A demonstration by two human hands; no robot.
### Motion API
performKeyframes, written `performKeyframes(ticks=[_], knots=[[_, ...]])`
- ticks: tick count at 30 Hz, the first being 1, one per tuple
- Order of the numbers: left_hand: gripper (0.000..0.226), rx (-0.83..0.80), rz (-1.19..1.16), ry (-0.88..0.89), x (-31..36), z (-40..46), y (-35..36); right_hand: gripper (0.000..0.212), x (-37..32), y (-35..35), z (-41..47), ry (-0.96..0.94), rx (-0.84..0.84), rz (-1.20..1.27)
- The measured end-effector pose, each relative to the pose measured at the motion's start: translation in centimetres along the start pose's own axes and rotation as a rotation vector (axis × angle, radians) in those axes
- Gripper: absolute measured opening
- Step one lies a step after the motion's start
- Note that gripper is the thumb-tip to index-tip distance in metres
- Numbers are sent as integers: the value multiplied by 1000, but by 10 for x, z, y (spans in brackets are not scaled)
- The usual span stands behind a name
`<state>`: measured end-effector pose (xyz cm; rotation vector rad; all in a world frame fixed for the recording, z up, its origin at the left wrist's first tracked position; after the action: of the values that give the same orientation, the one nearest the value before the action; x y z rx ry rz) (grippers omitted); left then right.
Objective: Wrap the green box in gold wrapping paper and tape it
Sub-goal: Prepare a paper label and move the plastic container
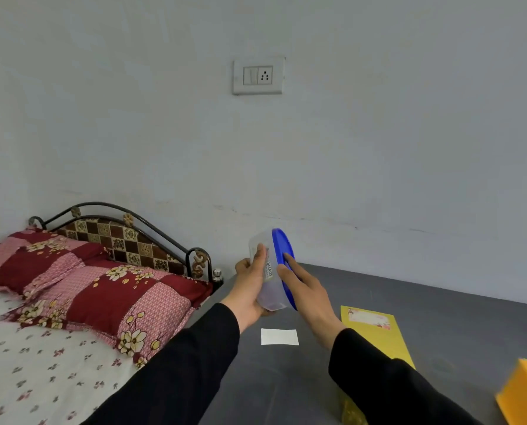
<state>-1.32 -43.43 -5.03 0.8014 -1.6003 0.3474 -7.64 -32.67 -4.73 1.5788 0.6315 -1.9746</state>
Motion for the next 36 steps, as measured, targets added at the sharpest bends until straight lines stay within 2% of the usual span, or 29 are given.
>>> performKeyframes(ticks=[7, 12, 19, 23, 32, 36], knots=[[61, -21, 68, 85, 12, -43, 28, 50, -17, -25, -38, -65, 68, 119], [60, -40, 55, 90, 10, -61, 50, 31, -24, -47, -61, -23, 98, 294], [62, -102, 101, 126, 15, -82, 78, 39, -42, -78, -85, -30, 140, 479], [64, -110, 125, 142, 18, -88, 91, 35, -48, -89, -92, -52, 171, 555], [62, -72, 162, 189, 19, -96, 97, 39, -55, -82, -99, -107, 194, 483], [61, -50, 155, 181, 18, -95, 95, 33, -56, -74, -99, -70, 170, 444]])
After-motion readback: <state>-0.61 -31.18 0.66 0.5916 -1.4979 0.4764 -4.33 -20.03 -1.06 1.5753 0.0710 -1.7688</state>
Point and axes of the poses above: each hand's wrist, its own z-axis towards the middle knuckle, its own y-axis out of the palm, x = y × z, the point moved 4 cm from there along z, towards the middle knuckle, and after that the axes turned 10 degrees about z, right-handed, at the moved point
